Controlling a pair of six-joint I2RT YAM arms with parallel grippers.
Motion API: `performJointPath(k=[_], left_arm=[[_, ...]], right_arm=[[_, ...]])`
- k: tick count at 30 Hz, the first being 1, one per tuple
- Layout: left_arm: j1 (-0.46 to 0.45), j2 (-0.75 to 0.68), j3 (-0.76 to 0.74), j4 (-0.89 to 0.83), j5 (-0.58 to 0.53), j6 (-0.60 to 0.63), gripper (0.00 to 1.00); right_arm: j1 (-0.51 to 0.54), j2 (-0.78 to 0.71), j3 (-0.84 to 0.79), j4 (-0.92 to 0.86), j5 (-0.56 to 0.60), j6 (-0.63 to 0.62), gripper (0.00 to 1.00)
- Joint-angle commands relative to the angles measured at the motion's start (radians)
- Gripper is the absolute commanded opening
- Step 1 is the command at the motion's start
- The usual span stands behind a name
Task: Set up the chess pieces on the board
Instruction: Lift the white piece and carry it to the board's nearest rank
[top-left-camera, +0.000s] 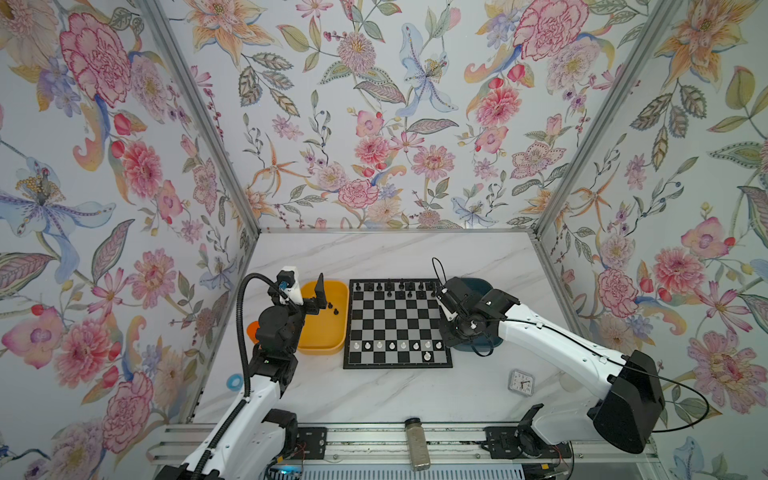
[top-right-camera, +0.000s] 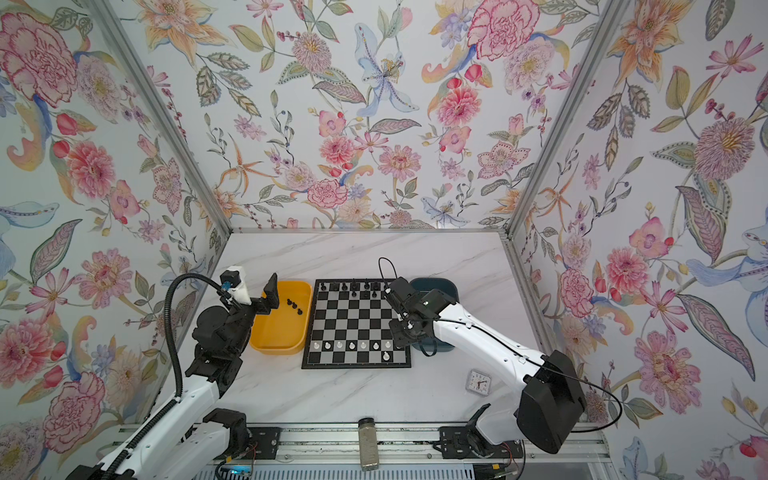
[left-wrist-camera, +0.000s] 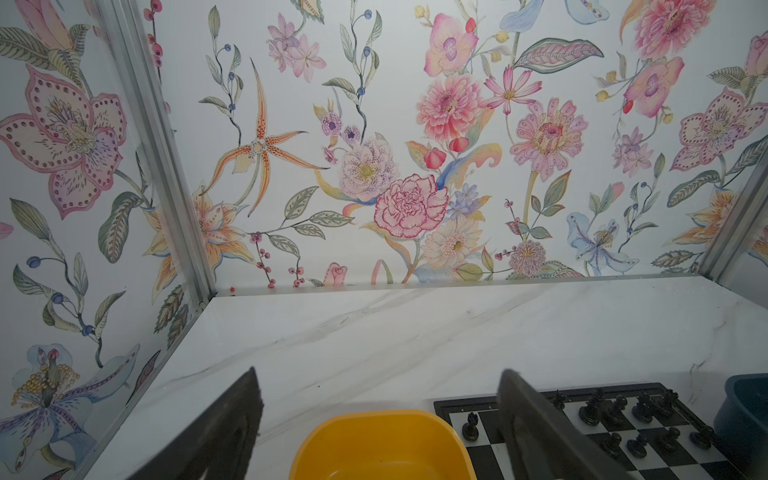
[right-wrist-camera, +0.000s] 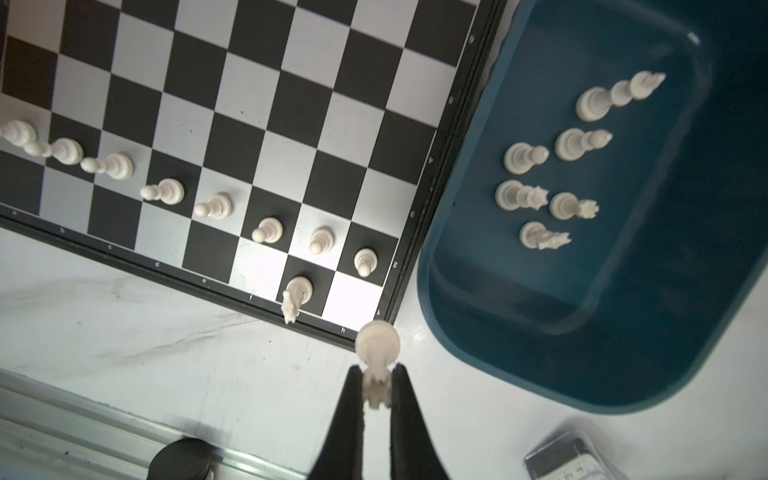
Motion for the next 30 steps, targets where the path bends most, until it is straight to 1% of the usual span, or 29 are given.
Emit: performJointPath(k=[1,8,13,21,30], left_arm=[[-0.010,-0.020,-0.016,0.021,0.020,-0.011,0.90],[-0.018,-0.033,-0.021,0.020,0.015,-0.011,0.90],[-0.020,-0.042,-0.023,0.020,0.009,-0.010,0.90],[-0.024,-0.041,-0.023,0.015,0.007,-0.006,0.90],[-0.025,-0.044,-0.024,0.014,0.000,-0.002,0.90]], right_arm=[[0.036,-0.020,-0.047,-0.034,0.005,0.092,0.00],[0.077,-0.003,-0.129,0.031,-0.010,0.134,0.00],[0.095,0.014,-0.158,0.078,-0.015,0.155,0.00],[0.111,0.092,-0.147,0.134,-0.017,0.145,0.00],[0.113,0.137,-0.127,0.139,0.023,0.133,0.00]])
